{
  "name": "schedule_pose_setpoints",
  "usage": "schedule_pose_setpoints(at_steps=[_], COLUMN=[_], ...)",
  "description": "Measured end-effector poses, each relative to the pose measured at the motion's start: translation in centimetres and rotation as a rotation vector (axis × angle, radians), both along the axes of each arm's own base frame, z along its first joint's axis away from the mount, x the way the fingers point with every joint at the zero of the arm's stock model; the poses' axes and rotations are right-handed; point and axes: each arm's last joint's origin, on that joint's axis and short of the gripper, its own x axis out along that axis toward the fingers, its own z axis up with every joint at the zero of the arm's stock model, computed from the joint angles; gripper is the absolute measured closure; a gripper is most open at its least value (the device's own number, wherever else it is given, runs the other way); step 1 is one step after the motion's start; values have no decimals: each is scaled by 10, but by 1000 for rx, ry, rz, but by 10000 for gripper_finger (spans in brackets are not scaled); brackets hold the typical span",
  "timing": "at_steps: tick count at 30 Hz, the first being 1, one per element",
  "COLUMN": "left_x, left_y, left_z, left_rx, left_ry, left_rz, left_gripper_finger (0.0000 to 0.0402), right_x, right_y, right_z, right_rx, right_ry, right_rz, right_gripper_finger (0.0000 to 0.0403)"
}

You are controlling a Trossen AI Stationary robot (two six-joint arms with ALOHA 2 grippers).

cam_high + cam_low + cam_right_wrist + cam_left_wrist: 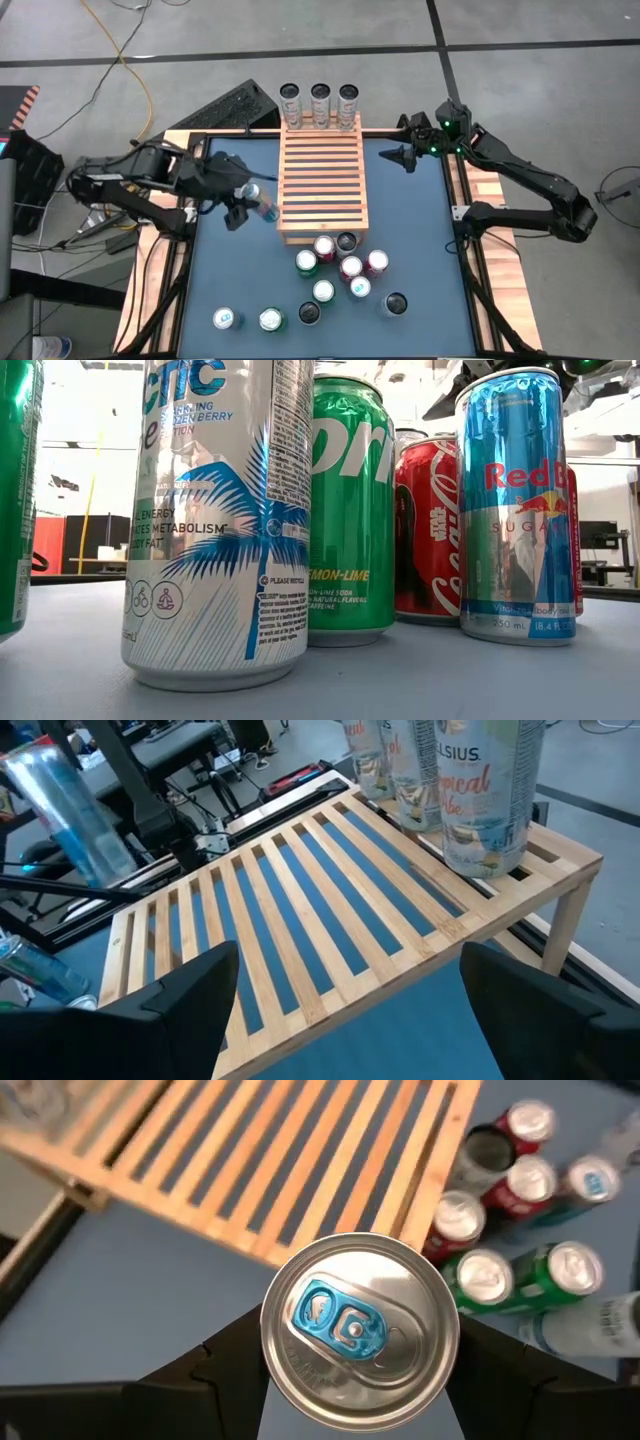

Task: Place canned beverage on shelf
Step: Put the top left blue soda can on the shelf

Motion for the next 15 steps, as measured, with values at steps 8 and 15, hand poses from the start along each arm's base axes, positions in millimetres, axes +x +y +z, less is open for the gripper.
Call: schedule_pose_setpoints(at_steps=[8, 15], left_x=[33, 64], left_y=[35, 81], left_z=[2, 8], left_rx=[174, 291], left_ry=[123, 239], left_rz=[-88, -66], left_gripper_finger=[173, 173], right_x=[0, 0], right_y=[0, 0], right_z=[0, 0], right_rx=[-1, -1], right_ry=[0, 0], right_rz=[-2, -2], right_gripper_finger=[40, 40])
